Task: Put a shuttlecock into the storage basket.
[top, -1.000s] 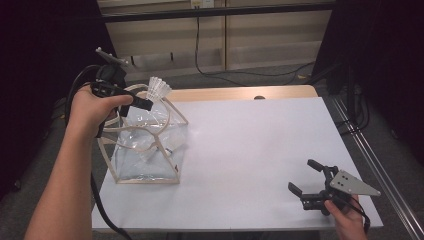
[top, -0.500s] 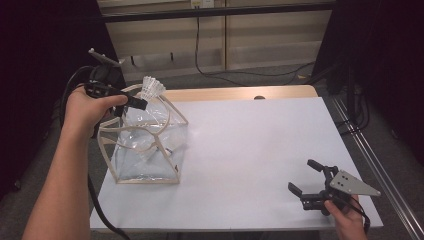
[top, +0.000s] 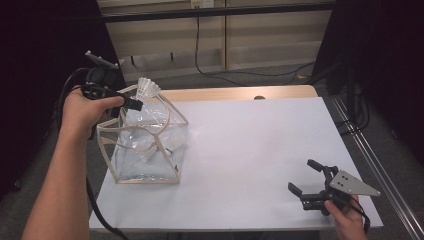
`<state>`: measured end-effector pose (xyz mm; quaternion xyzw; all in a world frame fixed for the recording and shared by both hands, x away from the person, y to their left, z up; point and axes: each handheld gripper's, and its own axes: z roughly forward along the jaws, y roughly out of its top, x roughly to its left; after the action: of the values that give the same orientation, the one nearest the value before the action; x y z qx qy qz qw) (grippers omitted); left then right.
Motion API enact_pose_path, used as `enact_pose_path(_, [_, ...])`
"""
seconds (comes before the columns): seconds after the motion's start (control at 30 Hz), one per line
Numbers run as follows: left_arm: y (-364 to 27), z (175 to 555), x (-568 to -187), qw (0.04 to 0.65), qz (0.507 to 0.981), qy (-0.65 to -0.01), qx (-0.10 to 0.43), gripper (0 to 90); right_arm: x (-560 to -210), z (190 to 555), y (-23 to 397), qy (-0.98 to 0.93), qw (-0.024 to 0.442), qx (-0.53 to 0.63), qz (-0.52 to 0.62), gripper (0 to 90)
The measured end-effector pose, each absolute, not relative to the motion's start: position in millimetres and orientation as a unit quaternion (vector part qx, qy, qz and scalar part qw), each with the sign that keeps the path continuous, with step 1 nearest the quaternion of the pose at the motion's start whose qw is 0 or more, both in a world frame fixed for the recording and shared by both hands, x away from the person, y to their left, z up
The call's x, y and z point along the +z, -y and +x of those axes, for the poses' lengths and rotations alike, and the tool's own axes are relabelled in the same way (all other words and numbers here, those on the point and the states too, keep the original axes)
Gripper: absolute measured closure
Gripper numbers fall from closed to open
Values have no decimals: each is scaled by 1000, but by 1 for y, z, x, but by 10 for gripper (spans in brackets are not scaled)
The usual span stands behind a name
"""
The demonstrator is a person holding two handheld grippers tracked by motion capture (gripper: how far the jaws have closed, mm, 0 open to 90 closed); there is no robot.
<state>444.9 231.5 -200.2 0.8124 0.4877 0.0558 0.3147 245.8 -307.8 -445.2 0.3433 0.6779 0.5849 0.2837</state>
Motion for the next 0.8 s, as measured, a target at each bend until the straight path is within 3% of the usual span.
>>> enact_pose_path(0.8, [-240, 447, -219, 300, 808, -503, 59, 655, -445, 246, 308, -677, 284, 586, 343, 7])
